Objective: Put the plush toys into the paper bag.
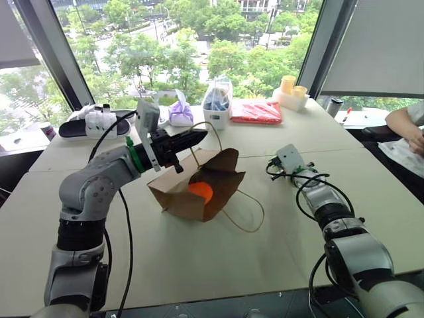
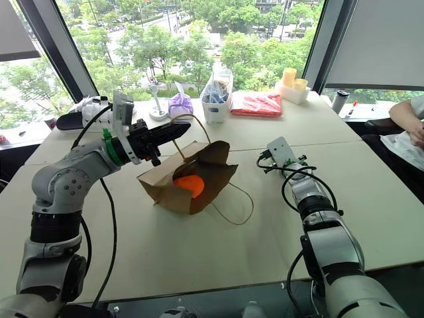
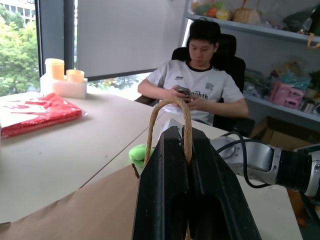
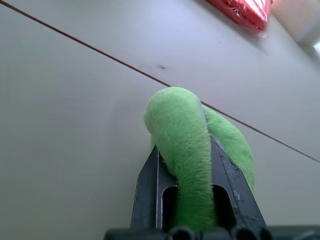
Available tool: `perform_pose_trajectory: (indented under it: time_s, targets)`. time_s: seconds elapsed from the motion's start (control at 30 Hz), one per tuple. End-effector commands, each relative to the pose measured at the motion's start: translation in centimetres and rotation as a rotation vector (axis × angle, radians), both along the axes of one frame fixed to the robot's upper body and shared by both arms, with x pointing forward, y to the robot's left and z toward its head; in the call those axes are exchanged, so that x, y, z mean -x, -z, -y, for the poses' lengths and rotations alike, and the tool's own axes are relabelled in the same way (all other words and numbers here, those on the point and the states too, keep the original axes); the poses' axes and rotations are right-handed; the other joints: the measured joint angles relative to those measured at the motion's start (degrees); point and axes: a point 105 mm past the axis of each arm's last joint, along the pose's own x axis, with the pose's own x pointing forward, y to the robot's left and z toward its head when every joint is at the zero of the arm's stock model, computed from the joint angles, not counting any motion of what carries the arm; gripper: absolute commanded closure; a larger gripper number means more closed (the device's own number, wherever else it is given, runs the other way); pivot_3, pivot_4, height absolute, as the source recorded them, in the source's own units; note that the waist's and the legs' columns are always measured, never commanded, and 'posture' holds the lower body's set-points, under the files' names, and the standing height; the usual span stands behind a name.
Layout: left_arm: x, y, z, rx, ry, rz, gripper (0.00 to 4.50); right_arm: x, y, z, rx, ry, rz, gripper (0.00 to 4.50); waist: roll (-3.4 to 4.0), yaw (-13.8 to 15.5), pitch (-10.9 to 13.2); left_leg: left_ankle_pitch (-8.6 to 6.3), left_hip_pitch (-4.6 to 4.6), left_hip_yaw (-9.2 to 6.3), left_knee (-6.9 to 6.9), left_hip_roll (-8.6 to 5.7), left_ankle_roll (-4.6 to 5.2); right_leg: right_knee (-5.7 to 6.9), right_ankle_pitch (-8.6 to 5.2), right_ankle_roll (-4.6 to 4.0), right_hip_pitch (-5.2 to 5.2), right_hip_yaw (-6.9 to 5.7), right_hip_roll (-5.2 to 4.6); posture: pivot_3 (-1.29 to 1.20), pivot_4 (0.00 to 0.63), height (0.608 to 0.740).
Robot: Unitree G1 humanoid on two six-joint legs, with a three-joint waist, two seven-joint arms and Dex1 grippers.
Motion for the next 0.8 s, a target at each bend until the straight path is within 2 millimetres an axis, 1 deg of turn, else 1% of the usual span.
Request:
perform_pose_trajectory:
  time_s: [0.03, 0.07, 0.1, 0.13, 0.17, 0.23, 0.27, 0.33, 0.37, 0.43, 0.5, 0.6, 0.7, 0.77, 0.8]
  targets:
    - [0.4, -1.7, -0.3, 0.036, 0.001, 0.067, 4.50, 1.4, -6.1, -2.0, -0.022, -0.137, 0.137, 4.47, 0.02, -0.1, 0.0, 0.00, -0.04, -0.02, -0.02, 0.00, 0.00, 0.01, 0.00, 0.00, -0.04, -0.01, 0.00, 0.00, 0.150, 0.740]
    - [0.2, -1.9, -0.5, 0.044, -0.004, 0.069, 4.50, 2.4, -7.9, -2.7, -0.037, -0.175, 0.161, 4.47, 0.06, -0.1, 0.0, 0.00, -0.06, -0.03, -0.05, 0.00, 0.00, 0.03, 0.00, 0.01, -0.09, 0.00, 0.00, 0.00, 0.150, 0.740]
    - [0.1, -2.0, -0.6, 0.047, -0.009, 0.071, 4.50, 3.5, -9.1, -3.4, -0.059, -0.213, 0.164, 4.47, 0.08, -0.2, 0.1, 0.00, -0.11, -0.05, -0.06, 0.01, 0.01, 0.05, 0.00, 0.01, -0.17, 0.00, 0.00, 0.00, 0.150, 0.740]
    - [-0.1, -2.1, -0.8, 0.046, -0.014, 0.073, 4.50, 4.8, -10.1, -4.4, -0.074, -0.266, 0.159, 4.47, 0.10, -0.2, 0.1, 0.00, -0.12, -0.08, -0.06, 0.01, 0.01, 0.04, 0.00, 0.01, -0.25, 0.03, -0.01, 0.00, 0.150, 0.740]
    - [-0.2, -2.1, -0.9, 0.045, -0.017, 0.074, 4.50, 5.8, -10.6, -5.2, -0.081, -0.304, 0.150, 4.47, 0.11, -0.2, 0.1, -0.01, -0.12, -0.08, -0.09, 0.02, 0.01, 0.04, 0.00, 0.01, -0.27, 0.04, -0.01, 0.00, 0.150, 0.740]
    - [-0.5, -2.1, -1.0, 0.042, -0.020, 0.076, 4.50, 8.8, -12.0, -8.2, -0.161, -0.459, 0.126, 4.47, 0.11, -0.2, 0.1, -0.01, -0.09, -0.09, -0.10, 0.04, 0.02, 0.05, 0.00, 0.01, -0.28, 0.03, 0.02, 0.00, 0.150, 0.740]
    - [-0.6, -2.1, -1.0, 0.042, -0.020, 0.077, 4.50, 10.3, -12.2, -9.5, -0.173, -0.539, 0.108, 4.47, 0.11, -0.1, 0.1, -0.02, -0.09, -0.09, -0.09, 0.04, 0.03, 0.06, 0.00, 0.01, -0.28, 0.03, 0.02, 0.00, 0.150, 0.740]
    - [-0.6, -2.2, -1.0, 0.040, -0.019, 0.080, 4.50, 12.3, -12.0, -11.0, -0.163, -0.624, 0.068, 4.47, 0.09, 0.2, 0.1, -0.08, -0.06, -0.13, -0.07, 0.05, 0.14, 0.04, 0.00, 0.01, -0.19, 0.00, 0.02, 0.00, 0.150, 0.740]
    - [-0.7, -2.3, -1.0, 0.040, -0.018, 0.081, 4.50, 13.0, -11.7, -11.5, -0.159, -0.647, 0.050, 4.47, 0.09, 0.3, 0.1, -0.22, -0.06, -0.14, -0.03, 0.04, 0.38, 0.03, 0.00, 0.01, -0.16, -0.01, 0.01, 0.00, 0.150, 0.740]
    - [-0.7, -2.3, -1.0, 0.039, -0.016, 0.083, 4.50, 14.1, -10.8, -12.9, -0.160, -0.705, 0.003, 4.47, 0.08, 0.6, 0.1, -0.25, -0.06, -0.14, 0.08, 0.02, 0.44, 0.01, 0.00, 0.01, -0.07, -0.02, -0.02, 0.00, 0.150, 0.740]
    - [-0.7, -2.4, -1.1, 0.038, -0.015, 0.084, 4.50, 14.7, -10.0, -14.3, -0.168, -0.746, -0.022, 4.47, 0.08, 0.6, 0.1, -0.25, -0.06, -0.13, 0.12, 0.01, 0.44, -0.02, 0.00, 0.01, -0.02, -0.02, -0.03, 0.00, 0.150, 0.740]
    - [-0.7, -2.5, -1.1, 0.039, -0.017, 0.086, 4.50, 15.0, -8.6, -16.8, -0.211, -0.805, -0.054, 4.47, 0.08, 0.3, 0.1, -0.25, -0.05, -0.14, 0.10, 0.02, 0.44, 0.01, 0.00, 0.01, -0.06, -0.03, -0.01, 0.00, 0.150, 0.740]
    - [-0.7, -2.5, -1.1, 0.041, -0.018, 0.089, 4.50, 14.1, -7.4, -18.9, -0.223, -0.831, -0.070, 4.47, 0.08, 0.0, 0.1, -0.23, -0.04, -0.13, 0.05, 0.03, 0.41, 0.06, 0.00, 0.01, -0.15, -0.01, -0.01, 0.00, 0.150, 0.740]
    - [-0.5, -2.7, -1.0, 0.046, -0.018, 0.092, 4.50, 13.1, -6.9, -20.2, -0.232, -0.841, -0.066, 4.47, 0.08, 0.0, 0.1, -0.18, -0.04, -0.12, 0.05, 0.03, 0.31, 0.09, 0.00, 0.01, -0.16, -0.01, -0.01, 0.00, 0.150, 0.740]
    - [-0.5, -2.7, -1.0, 0.048, -0.019, 0.093, 4.50, 12.3, -6.7, -20.6, -0.214, -0.831, -0.048, 4.47, 0.08, 0.0, 0.1, -0.15, -0.04, -0.12, 0.05, 0.03, 0.27, 0.09, 0.00, 0.00, -0.17, -0.01, -0.01, 0.00, 0.150, 0.740]
